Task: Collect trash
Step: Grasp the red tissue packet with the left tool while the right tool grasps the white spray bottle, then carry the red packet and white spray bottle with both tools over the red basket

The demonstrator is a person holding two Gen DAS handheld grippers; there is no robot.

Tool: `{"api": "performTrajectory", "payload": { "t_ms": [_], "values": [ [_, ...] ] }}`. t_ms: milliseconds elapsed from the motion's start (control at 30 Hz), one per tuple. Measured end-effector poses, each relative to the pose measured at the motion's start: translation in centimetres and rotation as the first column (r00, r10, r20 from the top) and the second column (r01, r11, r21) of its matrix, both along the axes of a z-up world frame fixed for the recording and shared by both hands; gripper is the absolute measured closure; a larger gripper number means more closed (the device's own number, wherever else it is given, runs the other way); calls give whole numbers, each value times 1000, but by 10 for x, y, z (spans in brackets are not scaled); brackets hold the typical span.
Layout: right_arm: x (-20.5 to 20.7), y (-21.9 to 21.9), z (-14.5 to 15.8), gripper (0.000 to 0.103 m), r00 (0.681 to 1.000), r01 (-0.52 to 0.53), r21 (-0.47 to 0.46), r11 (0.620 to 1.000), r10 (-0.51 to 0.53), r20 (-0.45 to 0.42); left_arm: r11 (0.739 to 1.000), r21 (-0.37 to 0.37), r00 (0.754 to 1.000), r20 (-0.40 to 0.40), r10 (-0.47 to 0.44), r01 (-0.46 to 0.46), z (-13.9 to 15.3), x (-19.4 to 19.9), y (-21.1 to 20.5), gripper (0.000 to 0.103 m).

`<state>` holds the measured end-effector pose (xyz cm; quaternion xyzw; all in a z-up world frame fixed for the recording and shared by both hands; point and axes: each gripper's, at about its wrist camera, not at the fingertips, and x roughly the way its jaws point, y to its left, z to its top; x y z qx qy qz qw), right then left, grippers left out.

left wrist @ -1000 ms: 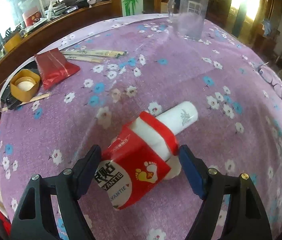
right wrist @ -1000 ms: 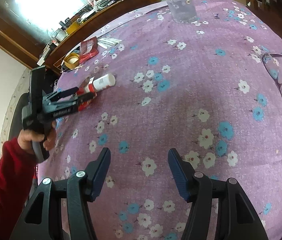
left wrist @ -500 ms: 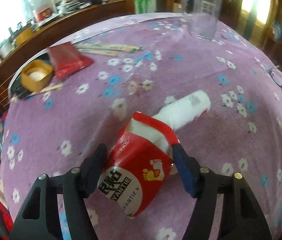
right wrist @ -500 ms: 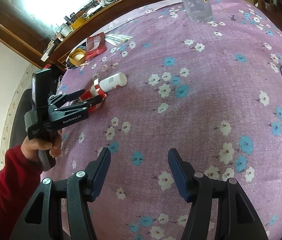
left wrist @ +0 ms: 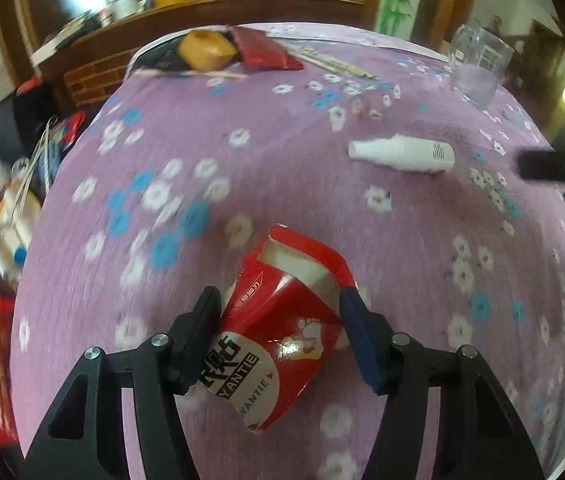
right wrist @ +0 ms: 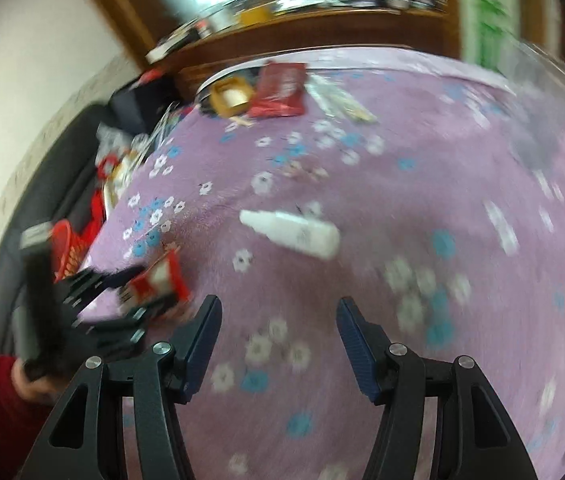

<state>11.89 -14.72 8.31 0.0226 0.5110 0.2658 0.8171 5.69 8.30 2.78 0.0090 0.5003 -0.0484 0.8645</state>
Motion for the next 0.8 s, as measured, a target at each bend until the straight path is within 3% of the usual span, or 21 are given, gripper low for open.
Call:
{"api": "performTrajectory", "payload": {
  "t_ms": [233,467,533,600,667,800],
  "values": [
    [59,46,-26,39,978,-204,-165,965,206,0,999,35,1000,0,13,-13,-1,-16,11,41],
    [89,66,-50,39,948,-319,-230,919,312,-66,1000,31,1000,-9,3,-3,-7,-10,13,35],
    [90,68,-56,44,944,-329,-262,907,317,-85,1000,27,1000,-4,-2,2,-8,-10,12,35],
    [88,67,-59,61,946,-324,-281,903,313,-84,1000,29,1000,11,1,-2,-9,-11,11,37],
    [86,64,-60,68,954,-301,-266,916,289,-86,1000,25,1000,21,10,-10,-10,-10,10,39],
    [68,59,-59,69,972,-234,-264,936,221,-81,999,22,998,37,47,-48,-10,-12,7,41]
  ]
}}
